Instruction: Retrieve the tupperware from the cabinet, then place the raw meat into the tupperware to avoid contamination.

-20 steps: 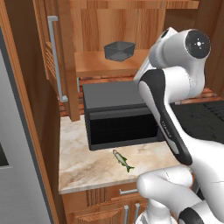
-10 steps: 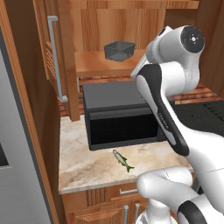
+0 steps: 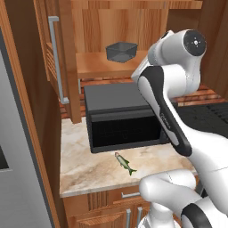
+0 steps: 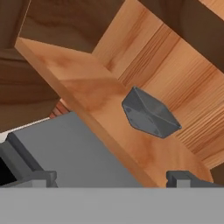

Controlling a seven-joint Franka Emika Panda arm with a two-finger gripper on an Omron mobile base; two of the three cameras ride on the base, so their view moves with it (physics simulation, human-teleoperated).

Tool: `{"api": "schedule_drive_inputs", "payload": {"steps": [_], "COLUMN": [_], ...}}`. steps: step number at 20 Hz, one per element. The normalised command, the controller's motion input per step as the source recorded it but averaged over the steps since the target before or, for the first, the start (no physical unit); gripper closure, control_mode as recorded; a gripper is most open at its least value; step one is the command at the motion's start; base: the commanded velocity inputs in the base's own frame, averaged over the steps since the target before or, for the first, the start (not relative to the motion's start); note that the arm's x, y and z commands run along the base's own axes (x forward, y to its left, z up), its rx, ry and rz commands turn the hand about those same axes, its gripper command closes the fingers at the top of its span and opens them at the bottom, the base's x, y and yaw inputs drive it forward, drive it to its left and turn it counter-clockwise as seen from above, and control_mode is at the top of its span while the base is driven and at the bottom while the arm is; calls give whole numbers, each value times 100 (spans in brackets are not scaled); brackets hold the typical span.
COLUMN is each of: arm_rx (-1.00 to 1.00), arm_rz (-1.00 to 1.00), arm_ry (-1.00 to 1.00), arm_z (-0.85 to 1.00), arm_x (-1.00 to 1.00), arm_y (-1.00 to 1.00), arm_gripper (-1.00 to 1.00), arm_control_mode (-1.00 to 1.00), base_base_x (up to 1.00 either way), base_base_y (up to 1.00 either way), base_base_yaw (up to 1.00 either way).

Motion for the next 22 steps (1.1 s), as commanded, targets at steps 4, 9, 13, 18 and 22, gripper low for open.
{"api": "schedule_drive_inputs", "payload": {"steps": [4, 9, 13, 18, 22], "arm_rx": [4, 3, 2, 0, 0], "arm_rz": [0, 0, 0, -2, -3], "arm_ry": [0, 0, 0, 0, 1], "arm_z": [0, 0, 0, 0, 0], "arm_x": [11, 13, 16, 20, 21], "arm_y": [1, 2, 4, 5, 1], "arm_gripper": [-100, -100, -100, -100, -100], "arm_control_mode": [-100, -100, -100, -100, -100], "base_base_x": [0, 0, 0, 0, 0], "base_base_y": [0, 0, 0, 0, 0], "base_base_yaw": [0, 0, 0, 0, 0]}}
